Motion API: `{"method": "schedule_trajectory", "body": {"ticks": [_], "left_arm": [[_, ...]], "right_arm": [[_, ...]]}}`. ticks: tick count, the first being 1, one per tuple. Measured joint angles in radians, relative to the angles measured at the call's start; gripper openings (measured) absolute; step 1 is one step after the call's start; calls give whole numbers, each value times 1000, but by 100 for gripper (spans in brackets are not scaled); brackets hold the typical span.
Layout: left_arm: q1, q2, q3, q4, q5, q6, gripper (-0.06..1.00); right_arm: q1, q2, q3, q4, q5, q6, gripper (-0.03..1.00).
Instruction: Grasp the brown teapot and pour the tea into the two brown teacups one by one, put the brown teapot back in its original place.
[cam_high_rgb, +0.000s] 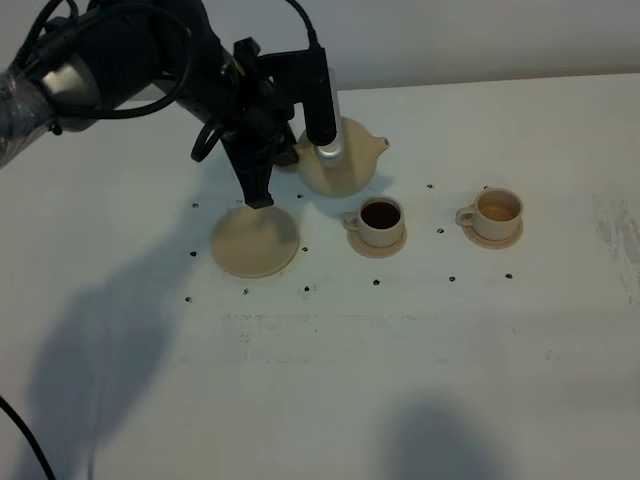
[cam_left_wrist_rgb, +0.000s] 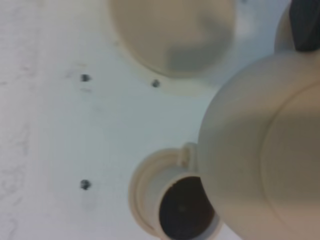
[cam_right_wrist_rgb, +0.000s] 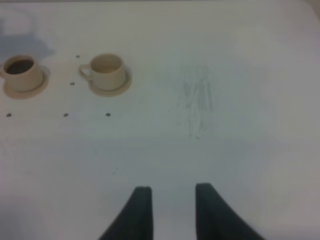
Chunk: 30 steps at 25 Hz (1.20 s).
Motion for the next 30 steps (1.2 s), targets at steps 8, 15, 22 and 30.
{"method": "schedule_trajectory", "body": {"ticks": [8, 15, 22, 30], "left_arm": [[-20, -85, 128, -106, 19, -260, 12], [-68, -97, 140, -112, 83, -507, 12], [-96, -92, 146, 32, 114, -715, 12], [-122, -85, 293, 35, 66, -732, 12]], "right_arm": [[0, 0, 0, 0, 0, 0, 23], [0, 0, 1, 0, 0, 0, 23], [0, 0, 1, -1, 0, 0, 23], [0, 0, 1, 0, 0, 0, 23]]}}
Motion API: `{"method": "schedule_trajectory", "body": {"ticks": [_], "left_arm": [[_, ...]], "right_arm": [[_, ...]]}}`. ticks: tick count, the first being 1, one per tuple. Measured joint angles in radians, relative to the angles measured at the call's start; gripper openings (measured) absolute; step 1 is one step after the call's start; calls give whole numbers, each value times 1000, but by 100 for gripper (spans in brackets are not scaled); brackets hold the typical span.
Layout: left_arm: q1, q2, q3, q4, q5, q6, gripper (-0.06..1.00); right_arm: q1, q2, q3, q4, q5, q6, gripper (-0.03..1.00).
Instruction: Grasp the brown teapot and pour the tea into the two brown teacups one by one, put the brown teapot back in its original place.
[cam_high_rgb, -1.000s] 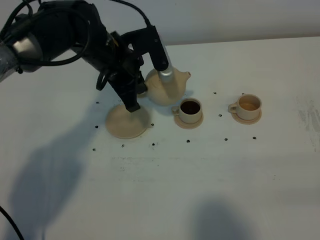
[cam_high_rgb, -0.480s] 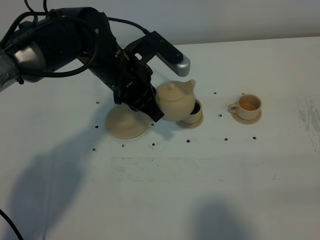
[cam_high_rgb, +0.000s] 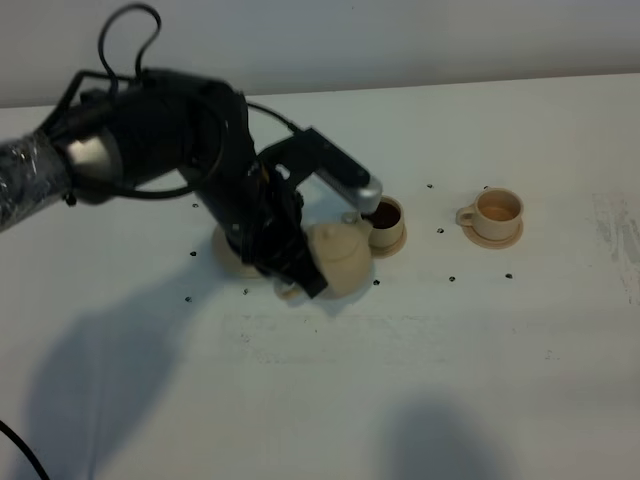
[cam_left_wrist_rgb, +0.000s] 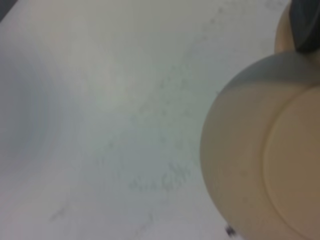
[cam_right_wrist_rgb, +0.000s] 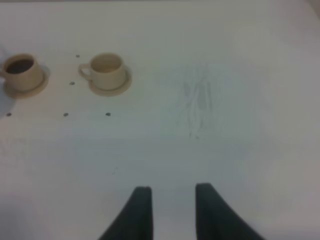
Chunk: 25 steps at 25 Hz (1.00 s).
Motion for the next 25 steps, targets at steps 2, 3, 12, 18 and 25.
{"method": "schedule_trajectory", "body": {"ticks": [2, 3, 12, 18, 25], "left_arm": [[0, 2, 36, 5, -38, 0, 12], [0, 4, 56, 9, -59, 0, 12], [0, 32, 141, 57, -257, -42, 12], [-1, 19, 143, 58, -233, -48, 12], [-29, -84, 100, 62, -170, -45, 12]], "right_arm": [[0, 0, 0, 0, 0, 0, 23], [0, 0, 0, 0, 0, 0, 23], [0, 0, 0, 0, 0, 0, 23], [0, 0, 0, 0, 0, 0, 23], [0, 0, 0, 0, 0, 0, 23]]}}
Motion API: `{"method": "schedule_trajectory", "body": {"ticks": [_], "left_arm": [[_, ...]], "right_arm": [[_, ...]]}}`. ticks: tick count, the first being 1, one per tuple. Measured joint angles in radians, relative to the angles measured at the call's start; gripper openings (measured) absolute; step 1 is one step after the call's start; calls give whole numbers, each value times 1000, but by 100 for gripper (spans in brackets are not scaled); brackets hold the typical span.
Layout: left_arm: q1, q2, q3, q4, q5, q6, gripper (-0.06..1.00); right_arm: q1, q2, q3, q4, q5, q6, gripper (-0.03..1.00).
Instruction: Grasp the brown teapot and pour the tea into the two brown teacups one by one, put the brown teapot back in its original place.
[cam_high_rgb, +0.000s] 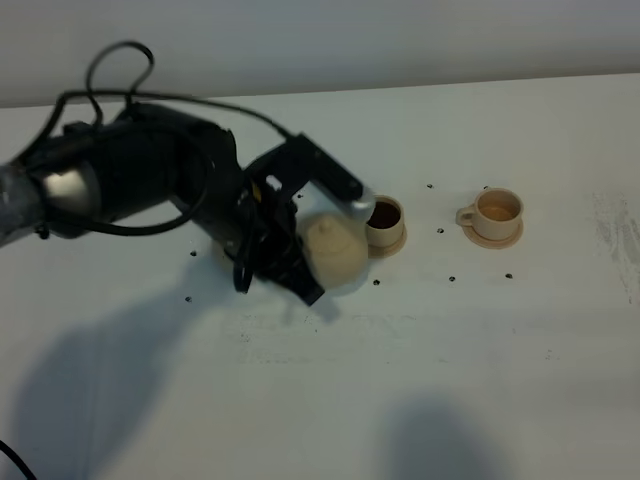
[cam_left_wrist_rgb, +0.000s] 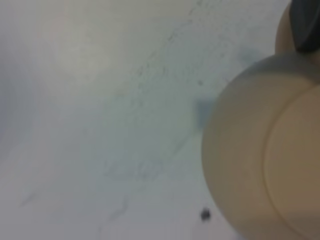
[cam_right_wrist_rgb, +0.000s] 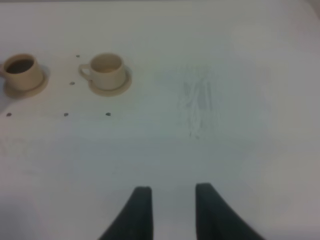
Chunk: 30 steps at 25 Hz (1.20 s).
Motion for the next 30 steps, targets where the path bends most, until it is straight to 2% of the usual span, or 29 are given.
{"method": "schedule_trajectory", "body": {"ticks": [7, 16, 22, 26, 30], "left_arm": [[-12, 40, -224, 36, 111, -1, 12], [-42, 235, -518, 0, 225, 51, 12], [-43, 374, -719, 12, 232, 160, 12], [-47, 472, -834, 72, 227, 191, 12], [-57, 534, -873, 119, 152, 231, 12]], "right_arm": [[0, 0, 0, 0, 0, 0, 23], [0, 0, 0, 0, 0, 0, 23], [0, 0, 0, 0, 0, 0, 23], [0, 0, 0, 0, 0, 0, 23], [0, 0, 0, 0, 0, 0, 23]]}}
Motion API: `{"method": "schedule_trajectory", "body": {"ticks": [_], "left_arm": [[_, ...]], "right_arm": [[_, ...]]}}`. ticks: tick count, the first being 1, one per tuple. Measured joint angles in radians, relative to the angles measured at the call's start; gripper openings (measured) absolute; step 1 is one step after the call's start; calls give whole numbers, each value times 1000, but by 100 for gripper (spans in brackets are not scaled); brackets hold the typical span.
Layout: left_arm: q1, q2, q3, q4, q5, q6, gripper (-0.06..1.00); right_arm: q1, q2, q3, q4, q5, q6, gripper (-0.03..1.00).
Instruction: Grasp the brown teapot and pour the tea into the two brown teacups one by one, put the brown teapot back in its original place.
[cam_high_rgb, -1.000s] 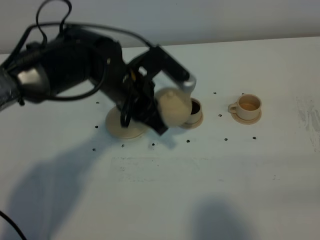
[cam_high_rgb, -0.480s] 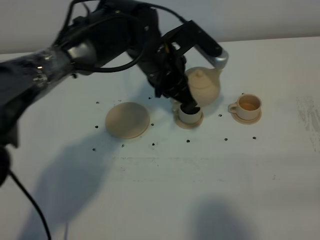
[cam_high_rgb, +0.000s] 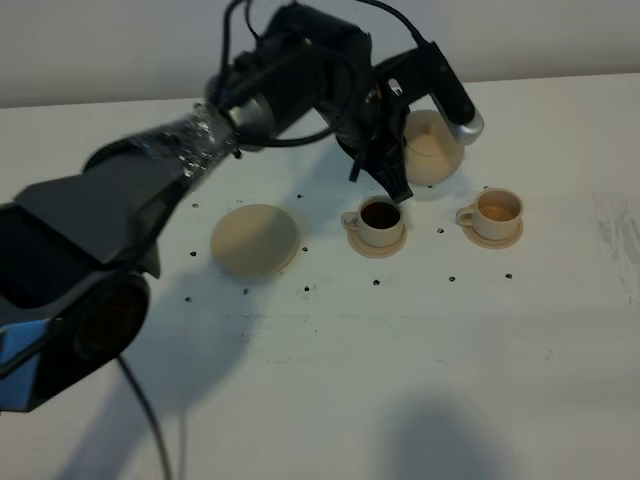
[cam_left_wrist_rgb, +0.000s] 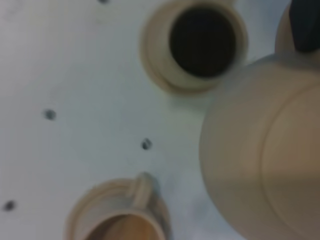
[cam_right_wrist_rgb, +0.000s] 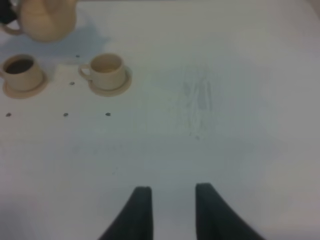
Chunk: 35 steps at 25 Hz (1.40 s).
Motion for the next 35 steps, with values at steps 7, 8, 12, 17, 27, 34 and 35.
{"method": "schedule_trajectory", "body": {"ticks": [7, 8, 12, 17, 27, 34, 35], "left_arm": [[-13, 28, -3, 26, -119, 116, 12], [-13, 28, -3, 38, -122, 140, 12], [-13, 31, -3, 83, -126, 177, 12], [-13, 38, -3, 141, -142, 181, 12], [-13, 67, -3, 175, -212, 252, 12], [-13, 80, 0, 117, -256, 408, 12], [-13, 80, 0, 97, -258, 444, 12]], "right_arm": [[0, 0, 0, 0, 0, 0, 23], [0, 0, 0, 0, 0, 0, 23], [0, 0, 0, 0, 0, 0, 23], [0, 0, 0, 0, 0, 0, 23], [0, 0, 0, 0, 0, 1, 23], [0, 0, 0, 0, 0, 1, 23], [0, 0, 0, 0, 0, 1, 23]]}}
